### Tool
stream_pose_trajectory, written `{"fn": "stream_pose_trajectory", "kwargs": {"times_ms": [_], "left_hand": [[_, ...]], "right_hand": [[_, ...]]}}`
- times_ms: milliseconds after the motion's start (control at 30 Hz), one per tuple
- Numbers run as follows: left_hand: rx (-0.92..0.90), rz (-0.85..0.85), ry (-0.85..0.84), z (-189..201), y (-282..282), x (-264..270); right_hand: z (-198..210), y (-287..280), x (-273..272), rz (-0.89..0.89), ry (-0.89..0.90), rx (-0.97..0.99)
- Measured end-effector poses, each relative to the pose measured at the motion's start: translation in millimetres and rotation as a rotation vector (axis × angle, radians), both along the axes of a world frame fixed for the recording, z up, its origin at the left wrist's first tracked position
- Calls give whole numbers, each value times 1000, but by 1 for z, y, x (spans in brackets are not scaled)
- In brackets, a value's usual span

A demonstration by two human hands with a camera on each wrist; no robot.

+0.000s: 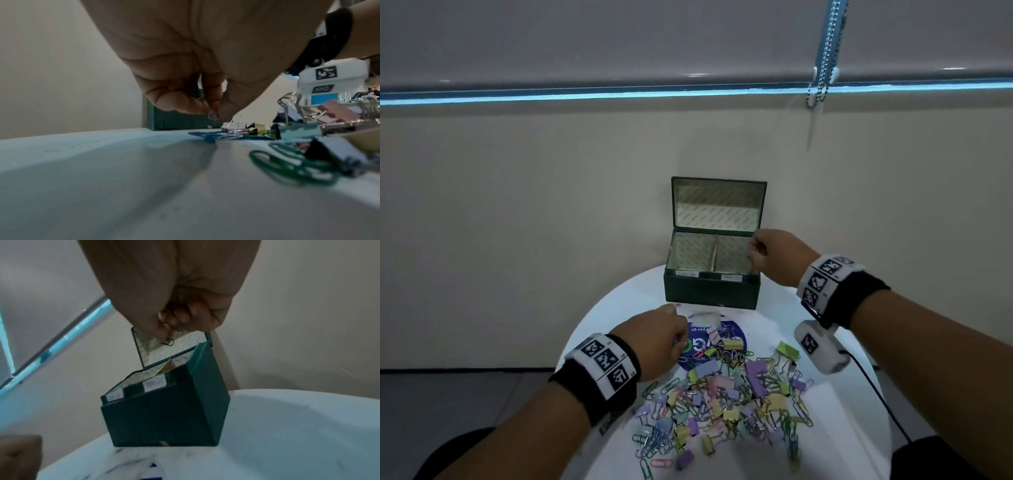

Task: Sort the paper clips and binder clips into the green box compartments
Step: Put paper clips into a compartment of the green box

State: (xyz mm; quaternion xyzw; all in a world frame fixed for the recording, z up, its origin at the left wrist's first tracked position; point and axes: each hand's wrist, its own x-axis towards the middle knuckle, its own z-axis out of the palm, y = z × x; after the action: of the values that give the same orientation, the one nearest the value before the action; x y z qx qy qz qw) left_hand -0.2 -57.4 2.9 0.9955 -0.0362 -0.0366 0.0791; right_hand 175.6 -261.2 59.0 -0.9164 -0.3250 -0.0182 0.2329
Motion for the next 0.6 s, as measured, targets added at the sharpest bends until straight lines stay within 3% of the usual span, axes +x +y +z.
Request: {"fn": "stream_pose_trajectory", "kwargs": {"times_ms": [200, 333, 400, 500, 600], "left_hand": [[-23, -8, -12, -2, 2, 2], [-50, -7, -37, -2, 4, 6], [-61, -2, -41, 0, 4, 8], [-76, 5, -55, 11, 1, 17], [-98, 20, -111, 27, -9, 41]], "right_hand": [[0, 15, 2, 5, 129, 25], [-5, -12, -10, 9, 34, 141], [-15, -35, -20, 79, 56, 27], [-34, -65, -37, 176, 212, -295], [-46, -83, -47, 205, 341, -387]]}}
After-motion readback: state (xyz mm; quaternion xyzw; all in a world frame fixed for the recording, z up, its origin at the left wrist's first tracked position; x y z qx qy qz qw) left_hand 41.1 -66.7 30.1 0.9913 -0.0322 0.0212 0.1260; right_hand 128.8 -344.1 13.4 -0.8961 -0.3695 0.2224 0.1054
